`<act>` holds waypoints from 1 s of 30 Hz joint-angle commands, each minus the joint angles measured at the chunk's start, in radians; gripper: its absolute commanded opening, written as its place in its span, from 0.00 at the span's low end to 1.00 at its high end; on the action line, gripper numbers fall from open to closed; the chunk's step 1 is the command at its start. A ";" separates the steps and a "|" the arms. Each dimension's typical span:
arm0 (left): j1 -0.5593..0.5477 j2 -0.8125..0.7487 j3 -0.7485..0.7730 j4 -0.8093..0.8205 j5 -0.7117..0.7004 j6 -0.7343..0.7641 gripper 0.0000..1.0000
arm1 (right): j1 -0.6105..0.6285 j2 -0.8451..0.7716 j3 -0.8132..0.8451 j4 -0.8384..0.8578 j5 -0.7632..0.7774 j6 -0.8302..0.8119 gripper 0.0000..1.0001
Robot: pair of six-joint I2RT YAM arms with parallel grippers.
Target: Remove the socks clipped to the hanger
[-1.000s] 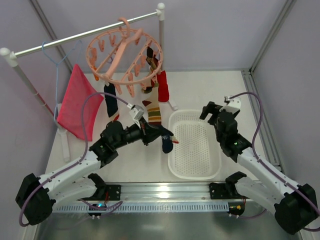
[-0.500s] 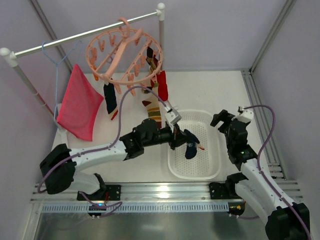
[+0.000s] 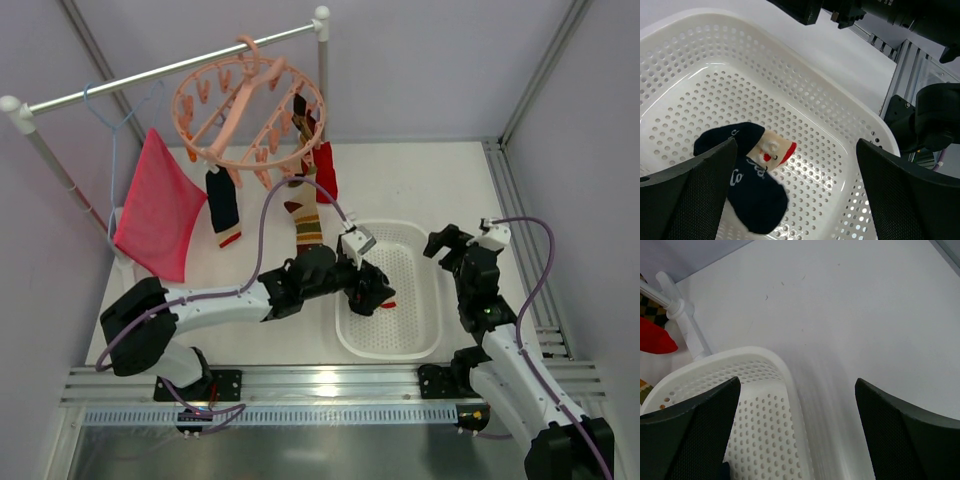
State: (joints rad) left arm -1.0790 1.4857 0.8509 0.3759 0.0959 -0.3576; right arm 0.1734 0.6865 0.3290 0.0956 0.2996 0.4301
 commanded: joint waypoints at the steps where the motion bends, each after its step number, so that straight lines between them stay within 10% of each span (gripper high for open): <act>1: -0.006 -0.015 0.030 0.014 -0.053 0.019 1.00 | -0.005 -0.008 -0.004 0.027 -0.019 0.015 0.95; 8: -0.019 -0.083 0.004 -0.060 -0.016 0.149 1.00 | -0.005 0.002 -0.013 0.033 -0.031 0.003 0.95; 14: -0.007 -0.205 -0.102 -0.219 -0.440 0.183 1.00 | -0.006 0.005 -0.013 0.038 -0.033 -0.010 0.95; 30: 0.575 -0.726 -0.513 -0.088 -0.664 0.057 1.00 | -0.006 0.007 -0.027 0.072 -0.083 -0.017 0.95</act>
State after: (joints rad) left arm -0.6121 0.7994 0.3641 0.1917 -0.5358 -0.3073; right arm 0.1726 0.7025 0.3073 0.1127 0.2237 0.4210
